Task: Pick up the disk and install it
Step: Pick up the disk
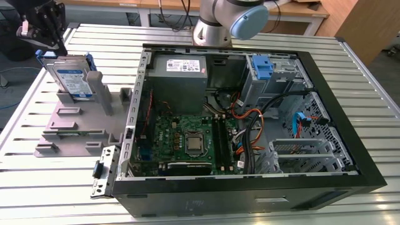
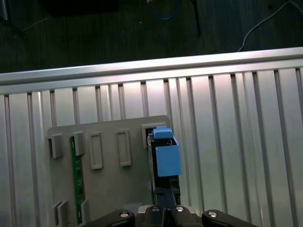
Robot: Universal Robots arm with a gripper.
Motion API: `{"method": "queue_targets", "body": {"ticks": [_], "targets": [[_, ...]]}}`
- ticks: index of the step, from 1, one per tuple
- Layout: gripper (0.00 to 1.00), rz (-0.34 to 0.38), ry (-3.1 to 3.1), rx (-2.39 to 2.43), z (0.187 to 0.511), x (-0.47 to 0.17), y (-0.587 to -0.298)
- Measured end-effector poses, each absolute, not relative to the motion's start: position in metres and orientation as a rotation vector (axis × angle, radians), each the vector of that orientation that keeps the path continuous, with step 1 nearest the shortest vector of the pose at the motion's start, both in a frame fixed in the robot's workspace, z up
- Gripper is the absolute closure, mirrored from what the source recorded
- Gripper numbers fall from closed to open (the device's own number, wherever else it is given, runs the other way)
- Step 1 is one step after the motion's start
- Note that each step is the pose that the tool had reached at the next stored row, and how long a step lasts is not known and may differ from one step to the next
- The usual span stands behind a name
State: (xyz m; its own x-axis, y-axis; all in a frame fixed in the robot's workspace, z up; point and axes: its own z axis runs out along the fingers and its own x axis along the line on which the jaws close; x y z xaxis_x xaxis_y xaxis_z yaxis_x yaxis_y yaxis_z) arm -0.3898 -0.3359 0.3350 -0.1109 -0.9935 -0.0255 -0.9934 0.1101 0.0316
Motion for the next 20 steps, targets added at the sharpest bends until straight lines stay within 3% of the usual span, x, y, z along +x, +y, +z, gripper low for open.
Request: {"method": "queue_targets", "body": {"ticks": [12,14,17,20], "targets": [[0.89,-0.064,-2.339,2.093,0.3343,-0.3878,-0.3357],[0.83,-0.064,-2.339,2.093,0.3344,-0.3877,-0.3357],[0.65,-0.064,-2.339,2.094,0.3343,-0.3877,-0.3356],[0.59,-0.065,-2.339,2.094,0.3343,-0.3877,-0.3356]]}}
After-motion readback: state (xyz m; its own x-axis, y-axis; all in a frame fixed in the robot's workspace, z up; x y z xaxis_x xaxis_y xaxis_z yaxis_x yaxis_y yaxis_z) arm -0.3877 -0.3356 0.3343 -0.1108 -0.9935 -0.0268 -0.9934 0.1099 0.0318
